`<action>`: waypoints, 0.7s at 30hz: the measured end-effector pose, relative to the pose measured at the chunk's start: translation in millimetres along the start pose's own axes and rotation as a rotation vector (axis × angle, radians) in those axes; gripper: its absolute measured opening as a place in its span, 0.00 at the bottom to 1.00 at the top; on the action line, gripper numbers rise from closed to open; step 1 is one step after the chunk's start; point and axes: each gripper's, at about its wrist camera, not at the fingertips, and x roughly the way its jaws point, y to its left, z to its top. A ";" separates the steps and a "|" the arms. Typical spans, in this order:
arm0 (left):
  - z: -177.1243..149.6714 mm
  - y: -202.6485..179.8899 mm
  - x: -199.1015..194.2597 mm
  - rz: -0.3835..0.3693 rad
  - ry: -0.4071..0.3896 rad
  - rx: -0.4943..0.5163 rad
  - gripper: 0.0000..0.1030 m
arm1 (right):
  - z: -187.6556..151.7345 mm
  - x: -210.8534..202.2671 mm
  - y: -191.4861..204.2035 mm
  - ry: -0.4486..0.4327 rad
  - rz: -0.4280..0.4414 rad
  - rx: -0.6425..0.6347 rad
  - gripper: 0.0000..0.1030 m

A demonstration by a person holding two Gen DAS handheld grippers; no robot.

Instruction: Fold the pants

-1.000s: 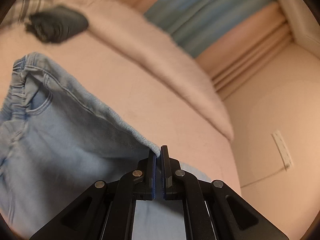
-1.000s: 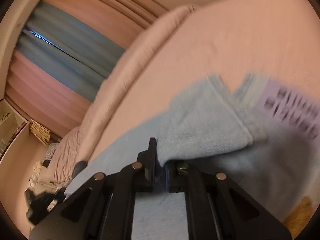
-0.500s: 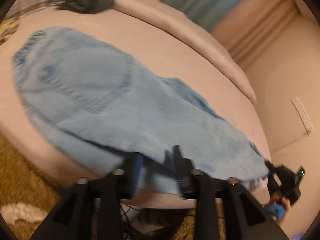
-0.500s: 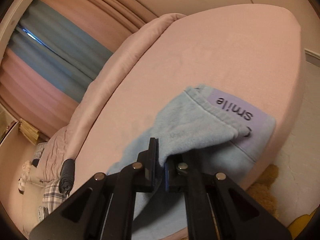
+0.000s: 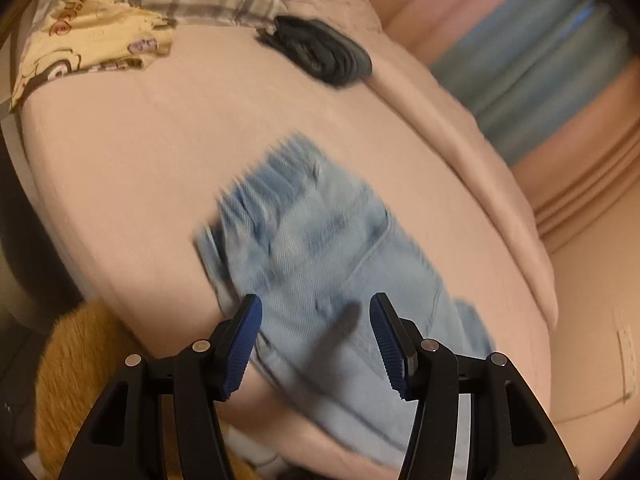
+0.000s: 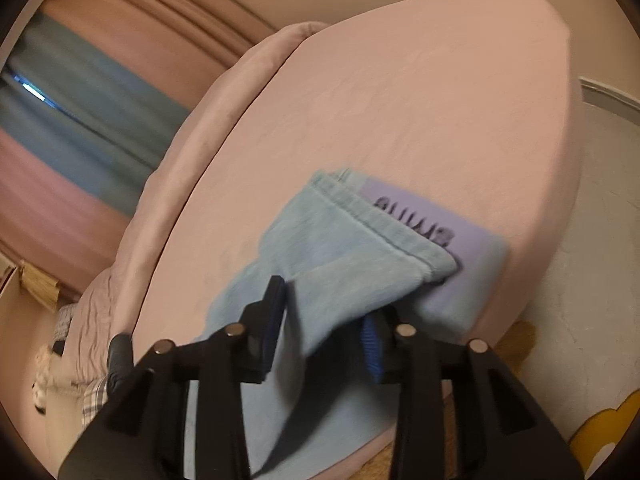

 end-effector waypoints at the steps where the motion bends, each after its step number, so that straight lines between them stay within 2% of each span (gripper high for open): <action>1: 7.0 4.5 -0.4 -0.014 -0.030 -0.007 0.54 | 1.7 1.2 -1.9 -0.003 -0.006 0.002 0.36; 2: 11.1 7.0 0.6 -0.017 -0.042 -0.007 0.50 | 2.8 3.2 -3.4 -0.002 -0.008 0.000 0.34; 3: 15.7 5.2 3.7 -0.027 -0.040 0.007 0.24 | 3.8 5.5 -4.5 -0.001 -0.008 -0.005 0.26; 4: 17.6 0.4 6.4 -0.015 -0.041 0.033 0.14 | 4.9 7.5 -5.4 -0.005 -0.006 -0.005 0.20; 5: 19.3 -2.6 3.8 0.010 -0.056 0.065 0.06 | 6.1 9.1 -5.7 -0.008 -0.014 -0.010 0.06; 6: 20.7 -6.8 1.2 0.007 -0.067 0.086 0.01 | 8.6 9.4 -4.6 -0.009 -0.029 -0.020 0.06; 8: 19.3 -6.5 -12.7 -0.021 -0.063 0.075 0.00 | 16.0 1.5 -1.1 -0.028 0.005 -0.032 0.05; 10: 18.0 0.2 -22.2 -0.036 -0.025 0.065 0.00 | 24.1 -13.7 5.3 -0.066 0.051 -0.049 0.05; 13: 7.9 0.2 -11.7 0.046 0.007 0.109 0.00 | 26.1 -29.1 12.5 -0.096 0.012 -0.106 0.06; 16: -0.6 5.0 9.6 0.112 0.065 0.140 0.00 | 16.9 -23.9 3.3 -0.064 -0.060 -0.130 0.06; 18: -4.3 8.1 16.1 0.116 0.099 0.135 0.00 | 11.9 -16.3 -9.9 -0.047 -0.118 -0.126 0.06; 21: -2.7 0.1 9.7 0.133 0.078 0.172 0.00 | 13.6 -8.6 -26.8 -0.013 -0.108 -0.082 0.06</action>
